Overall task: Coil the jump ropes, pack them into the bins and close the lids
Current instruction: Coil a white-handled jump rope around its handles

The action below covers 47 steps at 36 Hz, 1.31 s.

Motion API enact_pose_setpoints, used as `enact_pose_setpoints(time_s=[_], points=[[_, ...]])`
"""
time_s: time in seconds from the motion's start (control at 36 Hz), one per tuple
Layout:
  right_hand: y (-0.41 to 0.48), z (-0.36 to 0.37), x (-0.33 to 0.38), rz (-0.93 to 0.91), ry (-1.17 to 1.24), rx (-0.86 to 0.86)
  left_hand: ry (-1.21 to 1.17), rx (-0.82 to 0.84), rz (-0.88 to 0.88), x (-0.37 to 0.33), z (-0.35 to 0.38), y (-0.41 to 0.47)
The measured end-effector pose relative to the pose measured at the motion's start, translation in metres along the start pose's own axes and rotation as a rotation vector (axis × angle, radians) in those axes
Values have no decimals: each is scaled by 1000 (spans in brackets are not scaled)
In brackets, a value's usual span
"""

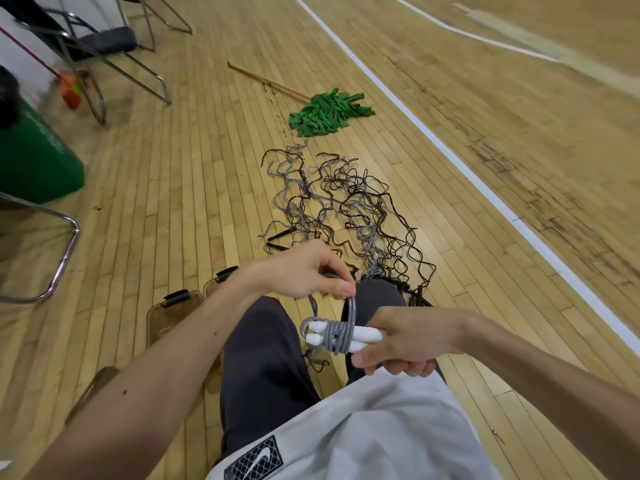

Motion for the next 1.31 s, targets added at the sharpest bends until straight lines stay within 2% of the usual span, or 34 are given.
enact_pose_setpoints(time_s=[0.11,0.28,0.44,0.53,0.67,0.83,0.94,1.06,1.17,1.31], points=[[-1,2,2,-40,19,4,-181,27,20,15,11,0],[-3,4,9,-131,74,12,-355,-29,31,30,17,-5],[-3,2,17,-282,226,13,-496,-99,119,31,20,-9],[-3,-3,22,-353,261,-13,-440,-145,108,38,20,-12],[-3,-17,23,-415,323,-131,-507,-192,106,41,23,-13],[-13,-40,28,-506,400,-260,-479,-278,129,28,20,-9],[-19,-53,25,-519,421,-331,-516,-267,153,20,22,-5],[-33,-71,19,-538,483,-416,-435,-238,126,25,28,-4],[-47,-90,3,-514,519,-491,-431,-259,65,33,35,-8],[-43,-97,-21,-386,437,-564,-252,-330,15,33,25,-17]])
Point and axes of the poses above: each hand's wrist, its own y-axis towards the middle knuckle, its own z-axis out of the palm, x = y × z, the point moved 10 cm from there along y, towards the middle knuckle, and after that the axes turned 14 degrees about x, right-handed, at the moved point
